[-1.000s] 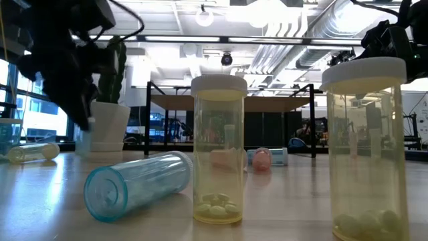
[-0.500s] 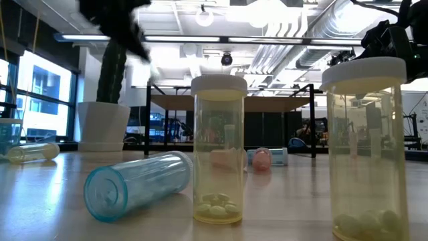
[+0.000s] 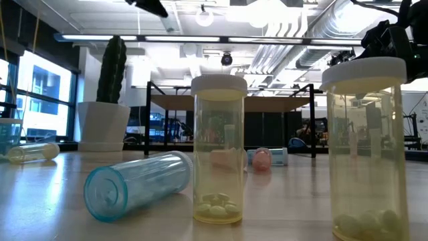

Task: Pick and place medicine bottles onto shelf by color
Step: Put the light blue pill bottle on the shelf

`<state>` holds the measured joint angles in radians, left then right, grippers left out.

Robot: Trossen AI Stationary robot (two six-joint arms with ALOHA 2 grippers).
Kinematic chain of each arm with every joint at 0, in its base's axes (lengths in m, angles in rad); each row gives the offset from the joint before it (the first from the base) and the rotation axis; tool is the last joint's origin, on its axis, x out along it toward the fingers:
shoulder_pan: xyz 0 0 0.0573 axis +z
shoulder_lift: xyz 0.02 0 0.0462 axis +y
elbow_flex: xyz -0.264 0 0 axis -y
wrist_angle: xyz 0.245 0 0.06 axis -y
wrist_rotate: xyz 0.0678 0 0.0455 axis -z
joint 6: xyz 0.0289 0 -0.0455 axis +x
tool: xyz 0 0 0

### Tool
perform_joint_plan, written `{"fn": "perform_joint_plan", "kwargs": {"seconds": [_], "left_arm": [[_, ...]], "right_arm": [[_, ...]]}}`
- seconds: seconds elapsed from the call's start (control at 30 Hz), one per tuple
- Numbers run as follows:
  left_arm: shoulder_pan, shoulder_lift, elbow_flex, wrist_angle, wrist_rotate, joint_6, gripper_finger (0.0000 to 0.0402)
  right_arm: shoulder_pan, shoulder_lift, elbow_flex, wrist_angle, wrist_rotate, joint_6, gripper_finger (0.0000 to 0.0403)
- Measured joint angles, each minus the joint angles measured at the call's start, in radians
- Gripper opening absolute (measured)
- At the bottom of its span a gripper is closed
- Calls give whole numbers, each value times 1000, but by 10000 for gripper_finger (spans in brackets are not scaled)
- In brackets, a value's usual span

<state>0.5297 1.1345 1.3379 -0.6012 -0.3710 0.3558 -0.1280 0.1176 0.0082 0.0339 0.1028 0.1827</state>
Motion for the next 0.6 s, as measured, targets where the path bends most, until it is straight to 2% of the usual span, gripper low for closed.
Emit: {"fn": "perform_joint_plan", "kwargs": {"seconds": [0.1, 0.27, 0.43, 0.6], "left_arm": [[85, 42, 94, -11, 18, 6, 115], [177, 151, 246, -93, 144, 5, 115], [191, 275, 370, -225, 150, -11, 115], [191, 390, 439, -316, 150, -48, 115]], "right_arm": [[0, 0, 0, 0, 0, 0, 154], [0, 0, 0, 0, 0, 0, 154], [0, 0, 0, 0, 0, 0, 154], [0, 0, 0, 0, 0, 0, 154]]}}
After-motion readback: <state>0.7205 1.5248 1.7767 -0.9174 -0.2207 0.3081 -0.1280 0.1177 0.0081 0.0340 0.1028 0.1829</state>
